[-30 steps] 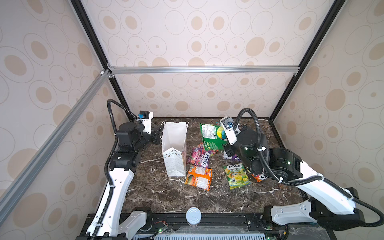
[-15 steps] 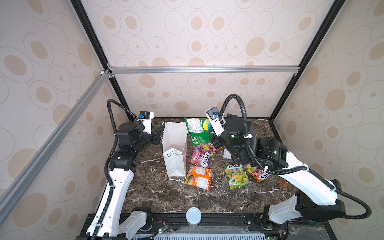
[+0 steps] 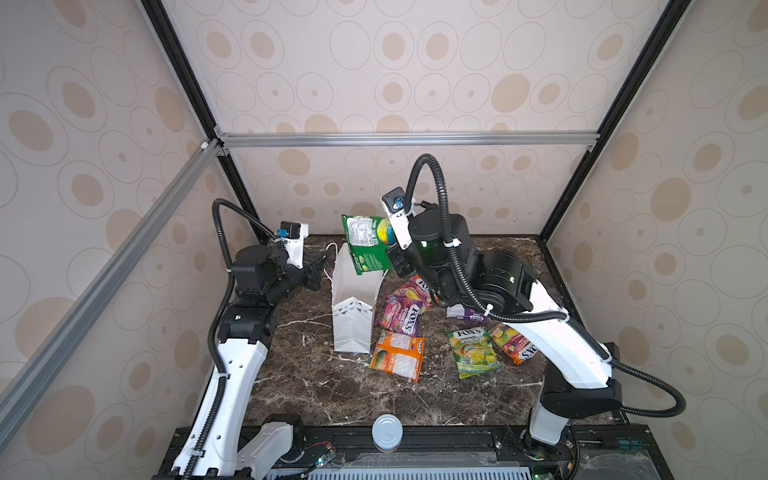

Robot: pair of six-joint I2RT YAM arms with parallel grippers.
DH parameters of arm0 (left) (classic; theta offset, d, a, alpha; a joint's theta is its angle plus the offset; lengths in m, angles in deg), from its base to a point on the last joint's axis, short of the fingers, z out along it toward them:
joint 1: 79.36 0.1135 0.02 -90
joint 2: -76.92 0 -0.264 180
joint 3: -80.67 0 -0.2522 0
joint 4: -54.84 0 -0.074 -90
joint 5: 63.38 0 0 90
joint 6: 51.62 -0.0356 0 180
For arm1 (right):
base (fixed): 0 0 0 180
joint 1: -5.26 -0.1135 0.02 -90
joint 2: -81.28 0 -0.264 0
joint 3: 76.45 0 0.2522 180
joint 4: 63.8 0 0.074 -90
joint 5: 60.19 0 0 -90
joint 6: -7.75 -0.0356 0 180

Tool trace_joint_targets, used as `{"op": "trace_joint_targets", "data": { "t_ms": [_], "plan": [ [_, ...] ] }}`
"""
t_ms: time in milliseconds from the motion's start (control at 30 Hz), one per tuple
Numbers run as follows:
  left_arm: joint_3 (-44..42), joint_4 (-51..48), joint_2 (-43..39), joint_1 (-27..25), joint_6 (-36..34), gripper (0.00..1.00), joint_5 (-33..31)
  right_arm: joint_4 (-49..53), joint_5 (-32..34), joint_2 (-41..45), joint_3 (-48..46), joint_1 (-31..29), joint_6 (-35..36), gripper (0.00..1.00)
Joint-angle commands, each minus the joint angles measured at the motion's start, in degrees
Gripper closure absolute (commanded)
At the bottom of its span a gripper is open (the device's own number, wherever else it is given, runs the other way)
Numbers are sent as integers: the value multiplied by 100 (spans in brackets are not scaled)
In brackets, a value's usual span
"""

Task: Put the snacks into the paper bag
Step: 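Raise the green packet with the right gripper and swing it over the bag, then lower the green packet into the bag opening and open the right gripper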

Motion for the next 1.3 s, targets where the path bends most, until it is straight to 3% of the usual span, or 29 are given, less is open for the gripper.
{"op": "trace_joint_targets", "data": {
  "t_ms": [0, 267, 433, 1267],
  "plan": [
    [28, 197, -136, 35, 36, 91, 136, 55, 436, -104, 286, 0, -3, 100],
    [-7, 262, -189, 31, 73, 91, 169, -20, 816, -343, 295, 0, -92, 100],
    [-16, 260, -189, 26, 31, 91, 135, 246, 1231, -859, 956, -98, 74, 100],
    [-127, 515, -286, 8, 180, 91, 417, -70, 1132, -1467, 1024, -176, -438, 100]
  ]
}}
